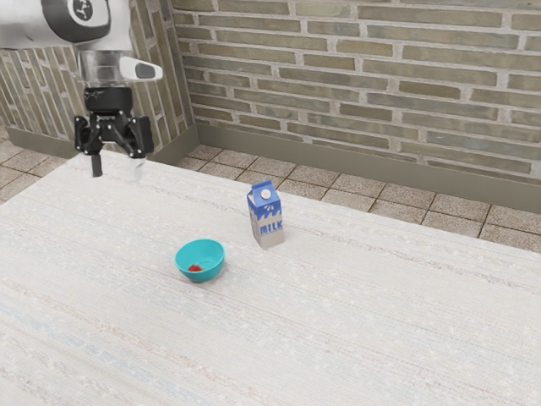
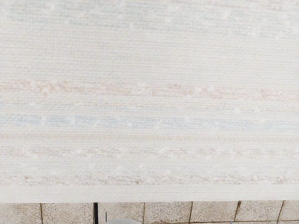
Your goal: Take strawberry from the bowl
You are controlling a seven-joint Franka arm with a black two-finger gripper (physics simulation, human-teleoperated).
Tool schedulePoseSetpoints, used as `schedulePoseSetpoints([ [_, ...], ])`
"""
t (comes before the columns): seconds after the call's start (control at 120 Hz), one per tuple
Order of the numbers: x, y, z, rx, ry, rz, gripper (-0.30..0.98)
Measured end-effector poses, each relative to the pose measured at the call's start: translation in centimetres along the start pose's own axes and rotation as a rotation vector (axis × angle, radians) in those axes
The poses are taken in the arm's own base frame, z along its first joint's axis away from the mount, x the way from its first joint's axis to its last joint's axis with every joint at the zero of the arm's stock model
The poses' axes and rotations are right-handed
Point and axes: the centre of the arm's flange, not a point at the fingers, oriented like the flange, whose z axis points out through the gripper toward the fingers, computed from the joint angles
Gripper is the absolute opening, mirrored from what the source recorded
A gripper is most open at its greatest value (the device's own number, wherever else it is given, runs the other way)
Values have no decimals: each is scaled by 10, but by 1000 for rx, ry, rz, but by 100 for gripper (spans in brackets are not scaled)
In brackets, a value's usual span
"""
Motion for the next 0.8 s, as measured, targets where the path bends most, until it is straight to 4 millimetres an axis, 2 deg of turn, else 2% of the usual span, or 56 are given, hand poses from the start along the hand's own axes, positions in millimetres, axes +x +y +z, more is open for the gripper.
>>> schedulePoseSetpoints([
  [0.067, 7, 3, 1, 3, 84, 10, 69],
  [0.1, 18, 4, 2, 8, 114, 8, 69],
  [0.133, 43, 5, 6, 21, 132, -4, 69],
  [0.2, 108, 19, 22, 53, 150, -25, 69],
  [0.25, 150, -4, 48, 15, 137, -106, 68],
  [0.292, 167, -21, 63, -18, 135, -170, 68],
  [0.358, 172, -33, 99, -75, 110, -243, 68],
  [0.442, 176, -23, 129, -127, 108, -314, 65],
  [0.517, 187, -20, 142, -159, 121, -393, 64],
  [0.633, 203, -38, 162, -172, 129, -535, 62],
  [0.8, 224, -46, 190, -164, 129, -667, 46],
])
